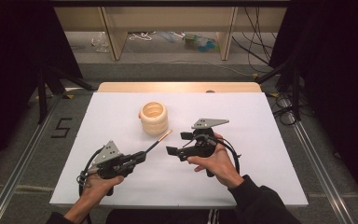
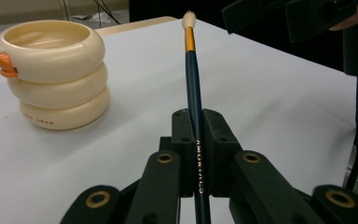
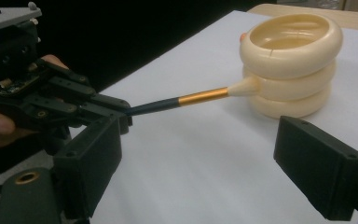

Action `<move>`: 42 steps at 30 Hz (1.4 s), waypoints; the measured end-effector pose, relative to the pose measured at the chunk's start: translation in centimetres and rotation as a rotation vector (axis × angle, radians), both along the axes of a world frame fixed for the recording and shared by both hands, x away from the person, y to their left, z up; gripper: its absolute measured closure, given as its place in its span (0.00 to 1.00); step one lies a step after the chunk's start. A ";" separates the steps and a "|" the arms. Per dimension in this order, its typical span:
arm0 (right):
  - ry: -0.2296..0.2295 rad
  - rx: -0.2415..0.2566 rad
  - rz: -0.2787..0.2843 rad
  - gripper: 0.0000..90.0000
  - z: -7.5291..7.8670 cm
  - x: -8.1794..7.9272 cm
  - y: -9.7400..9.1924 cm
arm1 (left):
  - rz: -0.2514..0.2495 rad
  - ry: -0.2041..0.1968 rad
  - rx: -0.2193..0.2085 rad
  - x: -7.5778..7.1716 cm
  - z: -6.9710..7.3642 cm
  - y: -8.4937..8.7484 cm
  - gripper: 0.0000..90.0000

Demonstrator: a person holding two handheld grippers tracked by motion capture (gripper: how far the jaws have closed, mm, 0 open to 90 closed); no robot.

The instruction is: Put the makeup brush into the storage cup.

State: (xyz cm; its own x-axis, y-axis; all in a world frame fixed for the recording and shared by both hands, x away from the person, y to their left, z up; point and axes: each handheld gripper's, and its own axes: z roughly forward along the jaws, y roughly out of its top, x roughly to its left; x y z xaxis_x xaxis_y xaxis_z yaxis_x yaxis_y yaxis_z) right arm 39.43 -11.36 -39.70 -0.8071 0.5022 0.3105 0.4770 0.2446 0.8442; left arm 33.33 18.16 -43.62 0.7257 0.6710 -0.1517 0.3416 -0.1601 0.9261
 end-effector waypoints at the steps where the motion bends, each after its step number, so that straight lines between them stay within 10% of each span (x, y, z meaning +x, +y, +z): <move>1: 0.014 0.043 -0.002 0.18 -0.2 0.0 0.1 | 0.008 -0.012 -0.005 0.0 0.1 0.0 0.93; 4: 0.059 0.115 0.004 0.17 -0.5 0.1 0.3 | 0.027 -0.023 -0.027 -0.3 0.3 -0.1 0.93; 42: 0.099 0.289 0.037 0.27 -1.5 0.1 2.5 | 0.020 -0.122 -0.095 -1.6 0.9 -1.6 0.93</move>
